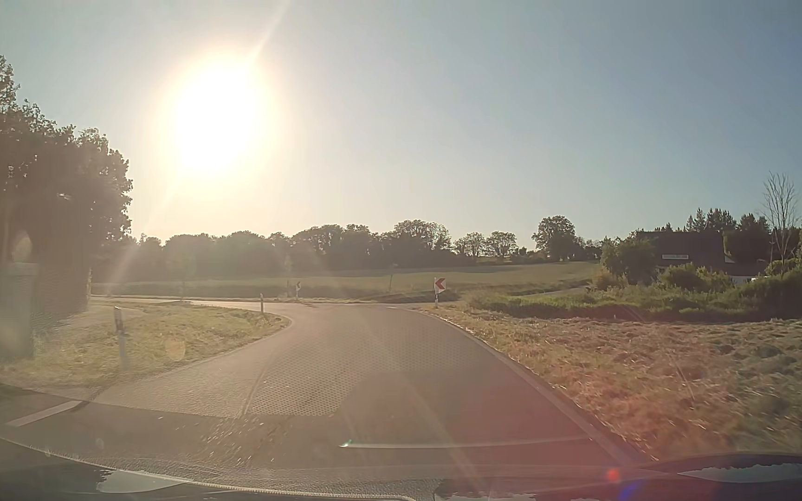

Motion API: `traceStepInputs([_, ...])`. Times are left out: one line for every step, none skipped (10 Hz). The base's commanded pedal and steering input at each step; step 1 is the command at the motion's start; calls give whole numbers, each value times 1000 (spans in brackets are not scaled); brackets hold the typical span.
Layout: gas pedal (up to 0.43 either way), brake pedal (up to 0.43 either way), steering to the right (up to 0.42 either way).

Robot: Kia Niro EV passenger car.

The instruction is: Follow the waypoints while adhering to traffic rules and regulations

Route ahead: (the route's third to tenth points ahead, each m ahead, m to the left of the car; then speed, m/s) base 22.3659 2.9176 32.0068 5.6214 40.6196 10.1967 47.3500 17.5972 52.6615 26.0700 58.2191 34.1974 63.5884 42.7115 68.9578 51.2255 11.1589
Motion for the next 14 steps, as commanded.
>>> traceStepInputs([0,0,-5])
traceStepInputs([0,0,-5])
traceStepInputs([0,0,-5])
traceStepInputs([0,0,-5])
traceStepInputs([0,0,-5])
traceStepInputs([0,0,-5])
traceStepInputs([0,0,-6])
traceStepInputs([0,0,-6])
traceStepInputs([0,0,-8])
traceStepInputs([0,0,-12])
traceStepInputs([0,0,-20])
traceStepInputs([0,0,-26])
traceStepInputs([0,0,-35])
traceStepInputs([0,0,-43])
